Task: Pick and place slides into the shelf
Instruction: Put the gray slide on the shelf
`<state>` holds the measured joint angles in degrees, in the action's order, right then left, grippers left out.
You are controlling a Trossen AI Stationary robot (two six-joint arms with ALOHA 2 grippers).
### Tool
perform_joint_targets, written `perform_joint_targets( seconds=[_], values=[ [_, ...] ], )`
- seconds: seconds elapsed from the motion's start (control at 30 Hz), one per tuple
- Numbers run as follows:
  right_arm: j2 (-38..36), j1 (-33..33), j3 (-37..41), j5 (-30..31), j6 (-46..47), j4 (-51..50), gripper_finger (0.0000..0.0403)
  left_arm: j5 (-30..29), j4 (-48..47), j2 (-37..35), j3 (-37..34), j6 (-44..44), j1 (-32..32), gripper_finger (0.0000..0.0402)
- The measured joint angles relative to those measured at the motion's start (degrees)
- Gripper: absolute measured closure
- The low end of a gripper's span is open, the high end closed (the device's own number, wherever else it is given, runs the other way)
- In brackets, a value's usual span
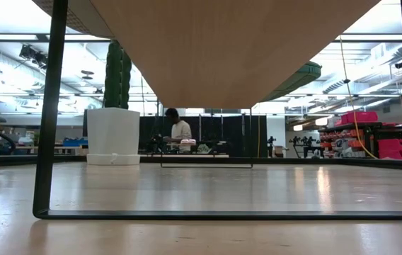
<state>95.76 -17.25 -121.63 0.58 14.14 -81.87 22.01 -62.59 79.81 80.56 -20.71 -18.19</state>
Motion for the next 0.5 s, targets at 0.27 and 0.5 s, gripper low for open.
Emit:
perform_joint_targets(
  seconds=[0.27,0.5],
  values=[
    [-4.33,-6.52,11.53,0.32,8.27,18.31,0.0350,0.17,1.25,-8.55,-12.36,-0.67,0.38,0.0378],
    [-9.87,-7.31,24.94,2.46,16.05,28.67,0.0373,-1.38,12.33,-19.45,-23.88,-4.90,0.41,0.0388]
  ],
)
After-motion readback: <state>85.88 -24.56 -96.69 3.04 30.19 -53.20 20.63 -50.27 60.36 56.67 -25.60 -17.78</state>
